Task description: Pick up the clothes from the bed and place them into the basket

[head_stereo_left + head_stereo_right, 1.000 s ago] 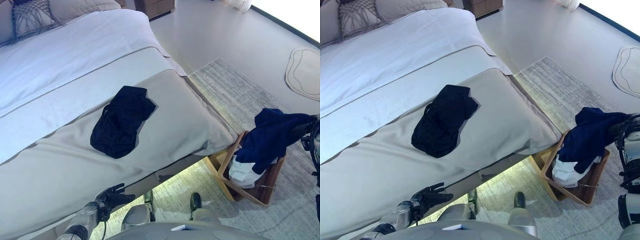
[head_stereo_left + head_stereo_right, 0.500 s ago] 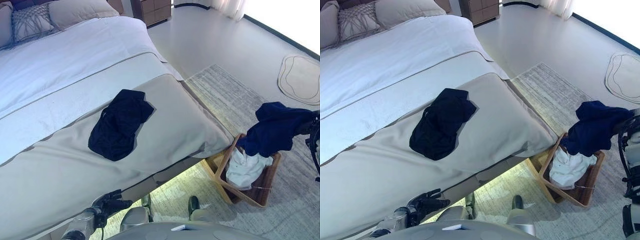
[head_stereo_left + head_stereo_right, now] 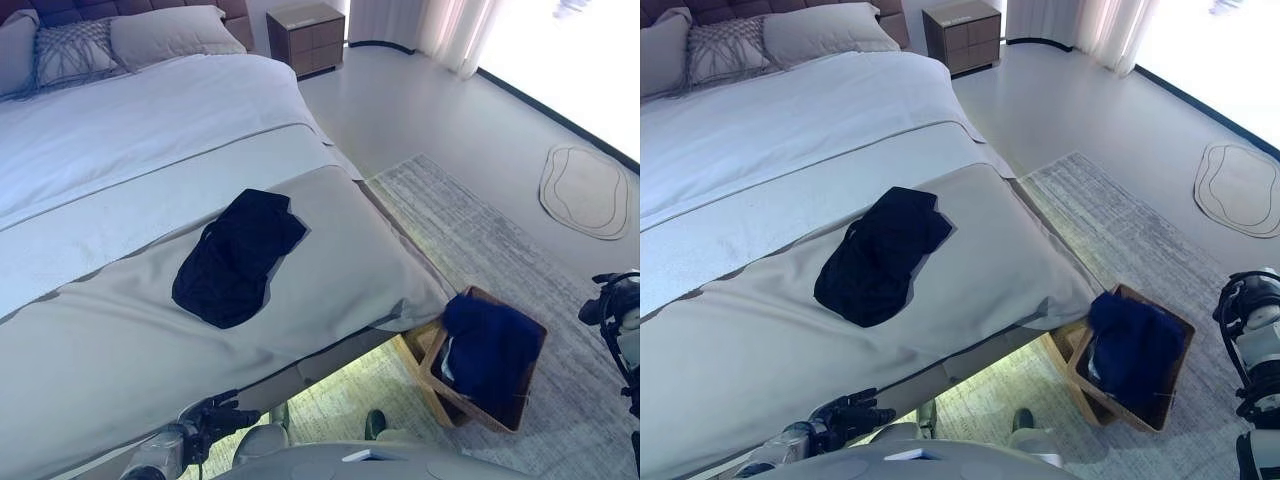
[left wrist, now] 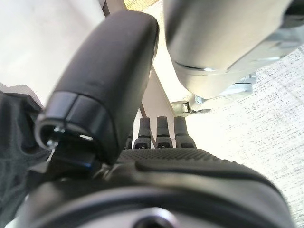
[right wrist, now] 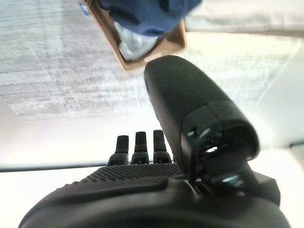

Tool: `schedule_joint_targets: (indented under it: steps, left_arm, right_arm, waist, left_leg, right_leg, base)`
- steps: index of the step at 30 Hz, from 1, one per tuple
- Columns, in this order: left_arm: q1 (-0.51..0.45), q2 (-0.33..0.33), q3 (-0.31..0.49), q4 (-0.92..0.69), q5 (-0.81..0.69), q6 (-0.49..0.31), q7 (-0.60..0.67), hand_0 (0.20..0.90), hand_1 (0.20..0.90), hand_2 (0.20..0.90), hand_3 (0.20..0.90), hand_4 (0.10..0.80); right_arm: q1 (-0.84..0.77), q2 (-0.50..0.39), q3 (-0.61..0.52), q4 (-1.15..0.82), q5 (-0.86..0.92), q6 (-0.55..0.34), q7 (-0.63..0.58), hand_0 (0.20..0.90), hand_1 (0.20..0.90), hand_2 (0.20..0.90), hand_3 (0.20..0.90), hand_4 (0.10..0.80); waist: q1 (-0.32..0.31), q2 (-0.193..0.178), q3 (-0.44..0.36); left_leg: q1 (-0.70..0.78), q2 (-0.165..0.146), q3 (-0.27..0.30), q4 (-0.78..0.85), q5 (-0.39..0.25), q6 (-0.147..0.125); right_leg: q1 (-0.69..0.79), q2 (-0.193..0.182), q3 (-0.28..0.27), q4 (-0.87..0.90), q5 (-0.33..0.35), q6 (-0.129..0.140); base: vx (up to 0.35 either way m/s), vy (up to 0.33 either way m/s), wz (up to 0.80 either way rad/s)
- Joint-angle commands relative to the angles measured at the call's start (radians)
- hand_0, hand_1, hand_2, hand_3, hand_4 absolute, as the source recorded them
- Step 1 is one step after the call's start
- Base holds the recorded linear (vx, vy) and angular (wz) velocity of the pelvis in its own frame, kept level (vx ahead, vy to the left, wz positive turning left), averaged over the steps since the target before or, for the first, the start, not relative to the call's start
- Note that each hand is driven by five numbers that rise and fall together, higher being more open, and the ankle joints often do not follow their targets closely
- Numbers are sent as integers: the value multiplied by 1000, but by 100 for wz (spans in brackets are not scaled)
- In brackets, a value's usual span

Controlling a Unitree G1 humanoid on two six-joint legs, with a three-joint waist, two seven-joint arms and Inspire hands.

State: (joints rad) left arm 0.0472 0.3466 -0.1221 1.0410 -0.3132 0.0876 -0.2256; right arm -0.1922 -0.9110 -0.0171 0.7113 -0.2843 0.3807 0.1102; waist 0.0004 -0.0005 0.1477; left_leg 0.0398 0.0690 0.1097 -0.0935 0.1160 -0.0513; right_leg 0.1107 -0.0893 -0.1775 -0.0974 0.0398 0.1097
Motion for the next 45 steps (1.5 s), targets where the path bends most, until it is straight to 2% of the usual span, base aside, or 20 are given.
schedule_joint_targets:
  steps: [1, 2, 3, 4, 5, 6, 7, 9, 12, 16, 22, 26, 28, 31, 36, 39, 41, 45]
  left_arm:
    - [-22, 46, -14, 15, -8, -59, -10, 900, 900, 900, 900, 800]
    - [-28, 40, -12, 0, -25, -73, -19, 900, 900, 900, 900, 800]
    - [-36, 37, -13, -18, -40, -75, -22, 900, 900, 900, 900, 800]
    - [-47, 40, -13, -54, -49, -59, -23, 900, 900, 900, 900, 800]
    - [-54, 39, -20, -110, -75, -47, -18, 900, 900, 900, 900, 800]
    - [-54, 35, -27, -128, -88, -53, -14, 900, 900, 900, 900, 800]
    - [-53, 20, -40, -142, -97, -90, -8, 900, 900, 900, 900, 800]
    - [-60, 7, -48, -160, -102, -120, -11, 900, 900, 900, 900, 800]
    - [-71, -3, -72, -227, -88, -107, 1, 900, 900, 900, 900, 800]
    - [-66, -14, -83, -193, -52, -103, 12, 900, 900, 900, 900, 800]
    - [-36, -30, -52, -46, 4, -79, 31, 900, 900, 900, 900, 800]
    - [-22, -31, -44, 21, 25, -72, 40, 900, 900, 900, 900, 800]
    - [-13, -30, -45, 50, 23, -73, 42, 900, 900, 900, 900, 800]
    - [-17, -23, -48, 47, 2, -75, 44, 900, 900, 900, 900, 800]
    - [-38, 10, -58, 26, -43, -89, 39, 900, 900, 900, 900, 800]
    - [-36, 38, -58, 9, -50, -92, 29, 900, 900, 900, 900, 800]
    - [-31, 52, -61, 11, -49, -111, 19, 900, 900, 900, 900, 800]
    - [-23, 55, -60, 11, -69, -140, 1, 900, 900, 900, 900, 800]
  right_arm:
    - [-38, 32, -65, -113, 165, -99, -372, 900, 900, 900, 900, 800]
    - [-9, 61, -77, -108, 101, -102, -282, 900, 900, 900, 900, 800]
    - [3, 69, -77, -106, 65, -125, -253, 900, 900, 900, 900, 800]
    - [12, 58, -79, -125, 77, -130, -290, 900, 900, 900, 900, 800]
    - [12, 40, -91, -153, 116, -164, -429, 900, 900, 900, 900, 800]
    - [11, 40, -100, -171, 118, -181, -469, 900, 900, 900, 900, 800]
    - [14, 59, -119, -204, 109, -214, -480, 900, 900, 900, 900, 800]
    - [30, 88, -112, -208, 69, -190, -395, 900, 900, 900, 900, 800]
    - [30, 70, -93, -228, 53, -212, -340, 900, 900, 900, 900, 800]
    - [19, 89, -72, -332, 81, -283, -260, 900, 900, 900, 900, 800]
    - [-33, 106, 50, -430, -37, -409, -85, 900, 900, 900, 900, 800]
    - [-82, 109, 140, -419, -118, -451, -67, 900, 900, 900, 900, 800]
    - [-143, 110, 220, -406, -196, -462, -94, 900, 900, 900, 900, 800]
    - [-245, 115, 304, -385, -281, -419, -172, 900, 900, 900, 900, 800]
    - [-469, 118, 411, -279, -317, -302, -255, 900, 900, 900, 900, 800]
    - [-578, 129, 469, -185, -282, -222, -266, 900, 900, 900, 900, 800]
    - [-640, 143, 515, -95, -238, -164, -268, 900, 900, 900, 900, 800]
    - [-676, 165, 546, 16, -240, -119, -256, 900, 900, 900, 900, 800]
  waist:
    - [-1, -21, -32]
    - [-3, -17, -30]
    - [-6, -15, -31]
    - [-6, -13, -29]
    - [-7, -9, -23]
    - [-8, -7, -22]
    - [-12, -5, -23]
    - [-14, -5, -26]
    - [-14, -6, -22]
    - [-13, -9, -27]
    - [11, -17, -24]
    - [45, -24, -11]
    - [85, -29, 12]
    - [143, -31, 47]
    - [240, -18, 125]
    - [305, -13, 150]
    - [356, 1, 163]
    - [409, 30, 172]
  left_leg:
    - [82, -49, 35, 6, -177, 17]
    - [86, -49, 37, 6, -180, 17]
    - [81, -50, 37, 6, -177, 18]
    - [79, -51, 36, 6, -175, 19]
    - [83, -51, 34, 6, -175, 21]
    - [84, -52, 35, 6, -176, 22]
    - [88, -53, 37, 6, -179, 21]
    - [88, -53, 43, 6, -178, 20]
    - [91, -50, 46, 6, -176, 21]
    - [97, -50, 49, 6, -173, 21]
    - [101, -57, 32, 6, -166, 21]
    - [89, -62, 7, 19, -163, 22]
    - [71, -68, -29, 38, -163, 24]
    - [12, -81, -88, 77, -162, 31]
    - [-87, -107, -182, 104, -133, 43]
    - [-105, -115, -238, 98, -135, 41]
    - [-125, -124, -286, 97, -117, 45]
    - [-149, -136, -338, 99, -96, 47]
  right_leg:
    - [5, 67, -40, 10, -63, -41]
    - [7, 66, -37, 10, -64, -39]
    - [1, 65, -39, 10, -61, -38]
    - [0, 63, -39, 10, -58, -38]
    - [3, 62, -39, 10, -56, -39]
    - [4, 62, -41, 10, -56, -39]
    - [6, 63, -44, 10, -57, -38]
    - [7, 61, -43, 10, -56, -37]
    - [14, 55, -50, 10, -55, -39]
    - [19, 52, -56, 13, -57, -43]
    - [28, 44, -81, 26, -71, -47]
    - [30, 36, -105, 39, -80, -52]
    - [31, 30, -127, 48, -85, -56]
    - [5, 19, -157, 69, -88, -61]
    - [-55, 2, -225, 128, -102, -72]
    - [-64, -3, -263, 184, -150, -75]
    - [-77, -29, -314, 254, -182, -79]
    - [-88, -74, -367, 341, -215, -88]
  base:
    - [38, 28, -4]
    - [22, 31, -5]
    - [-11, 22, -4]
    - [0, 0, 0]
    - [0, 0, 0]
    - [0, 0, 0]
    - [0, 0, 0]
    - [0, 16, -7]
    - [-9, 4, -10]
    - [21, 13, -6]
    - [45, 69, -1]
    - [38, 82, 17]
    - [43, 111, 34]
    - [-18, 111, 57]
    - [-73, 88, 72]
    - [129, 12, 63]
    - [145, 93, 51]
    - [130, 116, 57]
